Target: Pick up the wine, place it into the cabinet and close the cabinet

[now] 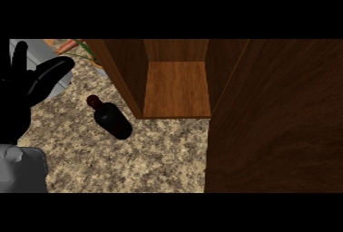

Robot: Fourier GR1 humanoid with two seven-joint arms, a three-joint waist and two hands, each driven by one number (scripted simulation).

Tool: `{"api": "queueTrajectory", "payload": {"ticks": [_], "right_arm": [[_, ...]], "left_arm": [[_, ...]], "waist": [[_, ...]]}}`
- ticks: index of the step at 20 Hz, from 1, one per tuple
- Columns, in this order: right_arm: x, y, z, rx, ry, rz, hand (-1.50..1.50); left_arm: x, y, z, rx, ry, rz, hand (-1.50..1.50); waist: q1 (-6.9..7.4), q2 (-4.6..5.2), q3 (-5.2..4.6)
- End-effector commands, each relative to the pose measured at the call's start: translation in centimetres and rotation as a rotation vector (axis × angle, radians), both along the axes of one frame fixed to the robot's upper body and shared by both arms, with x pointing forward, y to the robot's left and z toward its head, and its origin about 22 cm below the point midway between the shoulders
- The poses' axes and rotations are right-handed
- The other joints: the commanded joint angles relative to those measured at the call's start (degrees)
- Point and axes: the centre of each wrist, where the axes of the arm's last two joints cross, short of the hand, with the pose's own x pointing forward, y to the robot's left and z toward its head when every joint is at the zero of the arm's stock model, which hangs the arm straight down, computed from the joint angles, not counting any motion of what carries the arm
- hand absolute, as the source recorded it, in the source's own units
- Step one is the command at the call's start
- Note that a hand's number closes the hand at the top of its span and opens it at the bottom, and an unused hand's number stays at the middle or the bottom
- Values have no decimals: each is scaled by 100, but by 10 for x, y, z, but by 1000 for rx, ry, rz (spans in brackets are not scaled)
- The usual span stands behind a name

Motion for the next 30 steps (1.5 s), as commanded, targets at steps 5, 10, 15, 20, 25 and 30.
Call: {"api": "queueTrajectory", "payload": {"ticks": [5, 10, 15, 20, 25, 30], "right_arm": [[-46, 9, 38, 49, -67, 30, -150], [-56, 7, 48, 51, -61, 45, -150], [-61, 9, 42, 52, -59, 47, -150], [-56, 10, 46, 53, -80, 36, -150], [-55, 8, 45, 85, -68, 35, -150], [-50, 2, 38, 74, -72, 23, -150]], "left_arm": [[-17, 1, 25, -26, 18, 5, -150], [-17, 3, 23, -28, 10, 40, -150], [-22, -1, 17, -16, -8, 97, -150], [-21, 5, 13, -2, 13, 124, -150], [-21, 24, 1, 15, 74, 166, -150], [-20, 28, -22, 12, 124, 175, -150]], "waist": [[10, -10, -3], [-24, -11, -8], [-76, -10, -5], [-57, 8, -10], [-40, 17, -13], [-40, 25, -9]]}}
